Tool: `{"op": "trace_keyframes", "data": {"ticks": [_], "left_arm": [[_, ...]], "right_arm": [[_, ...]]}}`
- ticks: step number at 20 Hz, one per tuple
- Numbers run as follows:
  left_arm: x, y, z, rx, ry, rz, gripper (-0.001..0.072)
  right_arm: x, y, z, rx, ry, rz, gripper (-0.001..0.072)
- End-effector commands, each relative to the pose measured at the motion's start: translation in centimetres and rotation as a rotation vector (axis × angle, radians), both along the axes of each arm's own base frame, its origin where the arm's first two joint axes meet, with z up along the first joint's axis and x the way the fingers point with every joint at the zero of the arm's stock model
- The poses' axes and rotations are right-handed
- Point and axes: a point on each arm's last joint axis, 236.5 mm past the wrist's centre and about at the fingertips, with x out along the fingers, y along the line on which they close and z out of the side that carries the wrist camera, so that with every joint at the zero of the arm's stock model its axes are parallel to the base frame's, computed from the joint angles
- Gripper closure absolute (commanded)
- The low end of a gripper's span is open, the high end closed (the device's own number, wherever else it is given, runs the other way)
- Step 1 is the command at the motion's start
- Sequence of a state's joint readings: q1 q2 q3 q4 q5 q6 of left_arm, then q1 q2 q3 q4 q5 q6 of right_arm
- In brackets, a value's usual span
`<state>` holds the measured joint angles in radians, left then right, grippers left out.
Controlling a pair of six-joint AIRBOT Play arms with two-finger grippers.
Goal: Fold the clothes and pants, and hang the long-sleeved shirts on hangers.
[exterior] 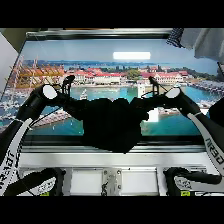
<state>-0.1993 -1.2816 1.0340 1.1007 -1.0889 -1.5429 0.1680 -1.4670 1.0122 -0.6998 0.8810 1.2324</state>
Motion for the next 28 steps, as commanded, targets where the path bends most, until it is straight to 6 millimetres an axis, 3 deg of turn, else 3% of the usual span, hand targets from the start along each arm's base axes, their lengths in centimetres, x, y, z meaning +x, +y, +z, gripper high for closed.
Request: {"op": "trace_keyframes", "data": {"ticks": [1, 2, 4, 5, 7, 8, 9, 11, 12, 14, 15, 16, 17, 18, 20, 23, 24, 25, 26, 27, 28], "left_arm": [[0.0, 0.0, 0.0, -0.002, 0.0, 0.001, 0.0689], [0.0, 0.0, 0.0, -0.002, 0.0, 0.001, 0.0689], [0.1, 0.0, 0.0, -0.002, -0.001, 0.001, 0.0689], [0.5, 0.0, 0.4, -0.003, -0.019, 0.005, 0.0689], [3.6, -0.1, 4.0, -0.025, -0.132, 0.024, 0.0689], [5.6, -0.3, 7.2, -0.042, -0.218, 0.031, 0.0689], [7.9, -0.7, 12.2, -0.066, -0.343, 0.035, 0.0689], [10.4, -1.9, 22.5, -0.116, -0.592, 0.018, 0.0689], [10.7, -2.7, 28.1, -0.141, -0.732, -0.005, 0.0689], [9.3, -4.1, 36.8, -0.177, -0.942, -0.056, 0.0689], [8.2, -4.7, 39.6, -0.19, -1.008, -0.08, 0.0689], [7.4, -5.1, 41.0, -0.197, -1.041, -0.101, 0.0689], [7.0, -5.2, 41.2, -0.185, -1.041, -0.115, 0.0689], [7.1, -4.9, 40.0, -0.135, -1.015, -0.126, 0.069], [8.1, -3.2, 33.8, 0.023, -0.867, -0.115, 0.069], [8.2, -0.7, 20.8, 0.216, -0.575, -0.112, 0.0689], [7.2, -0.5, 16.0, 0.23, -0.46, -0.119, 0.0689], [5.8, 0.0, 11.4, 0.248, -0.344, -0.105, 0.0639], [4.3, 0.6, 7.8, 0.268, -0.259, -0.105, 0.0319], [3.1, 1.3, 5.2, 0.281, -0.187, -0.086, 0.0067], [2.2, 2.2, 3.9, 0.287, -0.139, -0.057, 0.0089]], "right_arm": [[2.2, 4.1, -1.2, 0.079, -0.015, -0.019, 0.005], [2.6, 4.2, -1.2, 0.077, -0.022, -0.017, 0.0081], [3.5, 3.9, -0.9, 0.047, -0.057, 0.001, 0.0661], [4.4, 3.1, -0.3, 0.007, -0.098, 0.023, 0.069], [7.0, 0.2, 3.6, -0.09, -0.196, 0.052, 0.0691], [8.8, -2.0, 7.1, -0.16, -0.27, 0.048, 0.0692], [10.4, -4.3, 11.4, -0.227, -0.356, 0.035, 0.0692], [12.2, -8.3, 22.5, -0.337, -0.578, -0.004, 0.0692], [12.0, -9.7, 28.6, -0.37, -0.696, -0.032, 0.0692], [9.6, -10.9, 38.7, -0.405, -0.906, -0.08, 0.0692], [7.8, -10.9, 42.7, -0.398, -0.997, -0.103, 0.0692], [6.2, -10.8, 45.0, -0.39, -1.055, -0.118, 0.0692], [4.4, -10.6, 46.6, -0.392, -1.096, -0.118, 0.0693], [2.9, -10.2, 46.7, -0.406, -1.103, -0.099, 0.0693], [0.5, -8.5, 43.6, -0.423, -1.036, -0.019, 0.0694], [-3.9, -2.9, 32.8, -0.401, -0.805, 0.233, 0.0693], [-5.7, -0.9, 28.8, -0.393, -0.732, 0.321, 0.0693], [-7.7, 1.0, 24.9, -0.388, -0.666, 0.411, 0.0692], [-10.0, 2.9, 21.3, -0.383, -0.604, 0.503, 0.0689], [-12.2, 4.4, 18.5, -0.381, -0.554, 0.588, 0.0609], [-13.8, 5.5, 17.0, -0.379, -0.529, 0.649, 0.0336]]}}
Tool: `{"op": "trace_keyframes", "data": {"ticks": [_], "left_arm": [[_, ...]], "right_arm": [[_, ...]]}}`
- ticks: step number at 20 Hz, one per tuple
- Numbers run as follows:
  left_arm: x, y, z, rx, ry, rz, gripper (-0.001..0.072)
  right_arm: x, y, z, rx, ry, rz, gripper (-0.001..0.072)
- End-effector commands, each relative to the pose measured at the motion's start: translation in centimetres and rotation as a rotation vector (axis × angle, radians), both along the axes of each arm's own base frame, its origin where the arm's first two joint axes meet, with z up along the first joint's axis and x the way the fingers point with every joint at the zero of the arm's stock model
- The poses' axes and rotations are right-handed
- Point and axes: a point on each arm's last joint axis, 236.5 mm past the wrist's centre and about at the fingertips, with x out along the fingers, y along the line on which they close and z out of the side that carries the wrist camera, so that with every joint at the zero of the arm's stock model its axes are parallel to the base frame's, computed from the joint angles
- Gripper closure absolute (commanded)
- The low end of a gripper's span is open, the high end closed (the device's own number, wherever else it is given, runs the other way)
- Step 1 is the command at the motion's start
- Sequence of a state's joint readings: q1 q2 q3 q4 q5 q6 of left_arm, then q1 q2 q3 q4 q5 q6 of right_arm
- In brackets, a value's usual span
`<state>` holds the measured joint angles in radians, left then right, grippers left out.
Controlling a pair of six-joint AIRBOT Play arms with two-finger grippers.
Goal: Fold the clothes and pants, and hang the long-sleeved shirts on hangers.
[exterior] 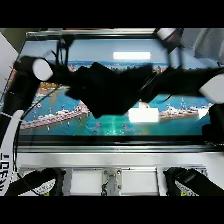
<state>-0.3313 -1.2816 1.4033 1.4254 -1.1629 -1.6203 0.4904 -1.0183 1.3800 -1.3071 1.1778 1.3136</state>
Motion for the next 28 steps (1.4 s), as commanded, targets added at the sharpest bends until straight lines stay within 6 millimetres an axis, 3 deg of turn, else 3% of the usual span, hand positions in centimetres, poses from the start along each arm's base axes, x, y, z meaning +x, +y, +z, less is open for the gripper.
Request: {"op": "trace_keyframes", "data": {"ticks": [1, 3, 4, 7, 9, 11, 13, 16, 19, 22, 26, 28], "left_arm": [[-3.9, 3.4, -7.1, 0.064, 0.184, 0.107, 0.0089], [-3.8, 4.4, -4.5, 0.025, 0.104, 0.146, 0.009], [-4.0, 4.7, -3.0, 0.011, 0.067, 0.153, 0.009], [-5.0, 4.3, 0.2, -0.029, -0.006, 0.139, 0.009], [-5.5, 2.9, 0.3, -0.034, -0.009, 0.088, 0.009], [-5.9, 0.7, -1.6, 0.006, 0.025, -0.012, 0.009], [-5.9, -1.6, -4.5, 0.049, 0.063, -0.111, 0.0089], [-4.9, -4.4, -8.7, 0.07, 0.109, -0.2, 0.009], [-3.7, -6.5, -11.3, 0.004, 0.213, -0.224, 0.009], [-2.3, -6.6, -13.3, -0.001, 0.312, -0.21, 0.009], [-2.8, -6.5, -16.7, 0.039, 0.437, -0.242, 0.009], [-3.2, -6.9, -17.4, 0.046, 0.458, -0.253, 0.0091]], "right_arm": [[-7.2, 3.8, -7.8, -0.122, 0.153, 0.2, 0.0041], [-7.3, 3.9, -7.0, -0.119, 0.12, 0.207, 0.0032], [-6.6, 3.0, -6.6, -0.126, 0.093, 0.174, 0.0032], [-3.5, -1.3, -5.7, -0.154, 0.049, 0.006, 0.0032], [-1.6, -4.0, -5.6, -0.146, 0.059, -0.096, 0.0032], [0.3, -6.9, -6.3, -0.151, 0.084, -0.193, 0.0032], [1.7, -9.5, -8.3, -0.171, 0.133, -0.269, 0.0032], [3.2, -11.6, -11.6, -0.19, 0.216, -0.331, 0.0032], [4.3, -9.5, -14.1, -0.168, 0.248, -0.224, 0.0032], [5.7, -6.8, -17.2, -0.095, 0.31, -0.177, 0.0032], [7.3, -5.8, -20.9, -0.064, 0.37, -0.202, 0.0031], [7.4, -5.3, -22.1, -0.051, 0.402, -0.206, 0.0031]]}}
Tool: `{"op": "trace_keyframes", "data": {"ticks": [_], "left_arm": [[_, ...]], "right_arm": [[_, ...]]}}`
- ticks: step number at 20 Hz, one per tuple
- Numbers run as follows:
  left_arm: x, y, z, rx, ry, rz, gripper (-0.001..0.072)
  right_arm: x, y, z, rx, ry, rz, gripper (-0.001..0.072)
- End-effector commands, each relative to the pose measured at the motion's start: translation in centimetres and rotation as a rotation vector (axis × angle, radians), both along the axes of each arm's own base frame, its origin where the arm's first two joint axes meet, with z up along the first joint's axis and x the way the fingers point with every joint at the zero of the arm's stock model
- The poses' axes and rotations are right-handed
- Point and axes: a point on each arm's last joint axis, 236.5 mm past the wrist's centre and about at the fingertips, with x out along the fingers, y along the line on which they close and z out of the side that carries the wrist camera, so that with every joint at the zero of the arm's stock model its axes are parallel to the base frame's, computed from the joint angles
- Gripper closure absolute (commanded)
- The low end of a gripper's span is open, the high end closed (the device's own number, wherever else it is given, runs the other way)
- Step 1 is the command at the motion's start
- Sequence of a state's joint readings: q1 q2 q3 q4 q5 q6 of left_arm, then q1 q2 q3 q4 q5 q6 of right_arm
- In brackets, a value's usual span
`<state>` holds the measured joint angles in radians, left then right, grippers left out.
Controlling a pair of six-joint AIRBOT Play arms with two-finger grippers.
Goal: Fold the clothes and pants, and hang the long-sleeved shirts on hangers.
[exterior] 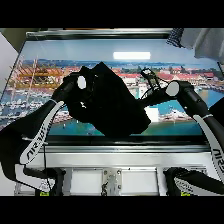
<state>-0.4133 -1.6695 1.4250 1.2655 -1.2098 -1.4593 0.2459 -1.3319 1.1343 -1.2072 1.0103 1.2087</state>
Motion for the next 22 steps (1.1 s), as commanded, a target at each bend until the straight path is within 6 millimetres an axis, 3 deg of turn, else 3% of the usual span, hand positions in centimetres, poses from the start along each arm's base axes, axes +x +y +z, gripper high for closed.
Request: {"op": "trace_keyframes", "data": {"ticks": [1, 2, 3, 4, 5, 6, 7, 8, 11, 12, 14, 16, 18, 22], "left_arm": [[-0.6, -0.5, -1.6, 0.014, 0.059, -0.026, 0.0092], [-0.4, -0.5, -1.5, 0.011, 0.054, -0.023, 0.0211], [-0.4, -0.6, -1.4, 0.01, 0.052, -0.022, 0.0503], [-0.3, -0.4, -1.3, 0.009, 0.05, -0.014, 0.0686], [-0.1, -0.2, -1.0, 0.007, 0.045, -0.007, 0.0689], [0.1, 0.1, -0.5, 0.002, 0.035, 0.005, 0.0689], [0.6, 0.4, 0.3, -0.005, 0.013, 0.016, 0.0689], [1.2, 0.8, 1.7, -0.017, -0.028, 0.029, 0.069], [2.4, 3.9, 7.7, -0.011, -0.174, 0.066, 0.069], [2.1, 5.4, 9.5, 0.012, -0.227, 0.073, 0.069], [-0.1, 8.2, 11.0, 0.06, -0.274, 0.083, 0.069], [-3.8, 10.1, 10.5, 0.075, -0.238, 0.096, 0.0689], [-7.5, 11.8, 8.8, 0.098, -0.178, 0.104, 0.0689], [-12.6, 14.5, 6.2, 0.125, -0.097, 0.143, 0.0689]], "right_arm": [[0.6, 1.4, -2.3, 0.054, 0.047, -0.008, 0.0031], [0.5, 2.0, -2.6, 0.077, 0.059, -0.001, 0.0032], [0.4, 2.4, -2.8, 0.098, 0.072, 0.0, 0.0032], [0.4, 2.7, -3.1, 0.111, 0.085, -0.005, 0.0032], [0.3, 2.7, -3.5, 0.109, 0.094, -0.006, 0.0032], [0.3, 2.7, -3.8, 0.107, 0.101, -0.006, 0.008], [0.3, 2.7, -3.8, 0.106, 0.101, -0.004, 0.033], [0.3, 2.7, -3.6, 0.106, 0.093, 0.003, 0.066], [-1.0, 2.9, -0.5, 0.114, 0.059, 0.055, 0.069], [-2.4, 3.4, 1.3, 0.12, 0.052, 0.09, 0.0691], [-6.0, 5.0, 4.6, 0.127, 0.027, 0.187, 0.0691], [-9.9, 7.4, 7.1, 0.141, -0.014, 0.301, 0.0691], [-14.1, 10.3, 8.3, 0.157, -0.035, 0.424, 0.0691], [-22.1, 16.0, 8.0, 0.164, -0.014, 0.689, 0.069]]}}
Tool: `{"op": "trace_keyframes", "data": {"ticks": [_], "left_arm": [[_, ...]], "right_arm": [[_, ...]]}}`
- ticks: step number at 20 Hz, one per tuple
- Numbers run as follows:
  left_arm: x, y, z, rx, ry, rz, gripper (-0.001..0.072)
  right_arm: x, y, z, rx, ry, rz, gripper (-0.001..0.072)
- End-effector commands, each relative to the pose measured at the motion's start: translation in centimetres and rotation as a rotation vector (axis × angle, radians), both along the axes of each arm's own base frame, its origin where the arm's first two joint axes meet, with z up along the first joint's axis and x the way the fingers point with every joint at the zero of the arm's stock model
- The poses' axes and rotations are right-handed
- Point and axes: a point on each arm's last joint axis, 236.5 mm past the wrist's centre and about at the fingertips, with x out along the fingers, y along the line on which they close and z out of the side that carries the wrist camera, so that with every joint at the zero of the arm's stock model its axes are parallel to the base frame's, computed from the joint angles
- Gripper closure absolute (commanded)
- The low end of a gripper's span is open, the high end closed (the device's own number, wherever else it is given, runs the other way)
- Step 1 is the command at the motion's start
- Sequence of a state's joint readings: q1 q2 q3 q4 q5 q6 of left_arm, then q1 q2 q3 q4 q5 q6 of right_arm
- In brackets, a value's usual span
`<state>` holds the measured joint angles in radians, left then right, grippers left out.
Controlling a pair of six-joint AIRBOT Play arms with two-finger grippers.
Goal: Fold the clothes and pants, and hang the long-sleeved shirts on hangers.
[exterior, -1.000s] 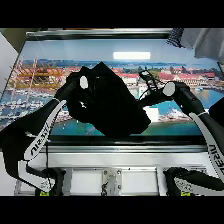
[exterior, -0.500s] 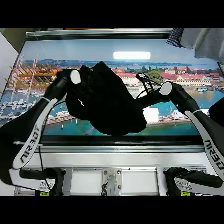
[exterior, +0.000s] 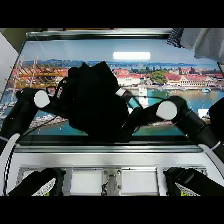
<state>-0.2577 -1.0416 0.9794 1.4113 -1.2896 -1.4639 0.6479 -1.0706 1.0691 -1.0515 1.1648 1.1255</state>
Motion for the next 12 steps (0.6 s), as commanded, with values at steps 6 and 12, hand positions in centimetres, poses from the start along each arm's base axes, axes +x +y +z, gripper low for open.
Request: {"op": "trace_keyframes", "data": {"ticks": [6, 12], "left_arm": [[-2.9, 5.3, 3.3, -0.057, -0.128, 0.286, 0.003], [-4.3, -1.5, 6.2, -0.244, -0.156, 0.191, 0.0031]], "right_arm": [[-7.2, 5.0, -0.1, 0.004, -0.014, 0.166, 0.0136], [4.0, -5.2, 2.9, -0.064, -0.135, -0.348, 0.0137]]}}
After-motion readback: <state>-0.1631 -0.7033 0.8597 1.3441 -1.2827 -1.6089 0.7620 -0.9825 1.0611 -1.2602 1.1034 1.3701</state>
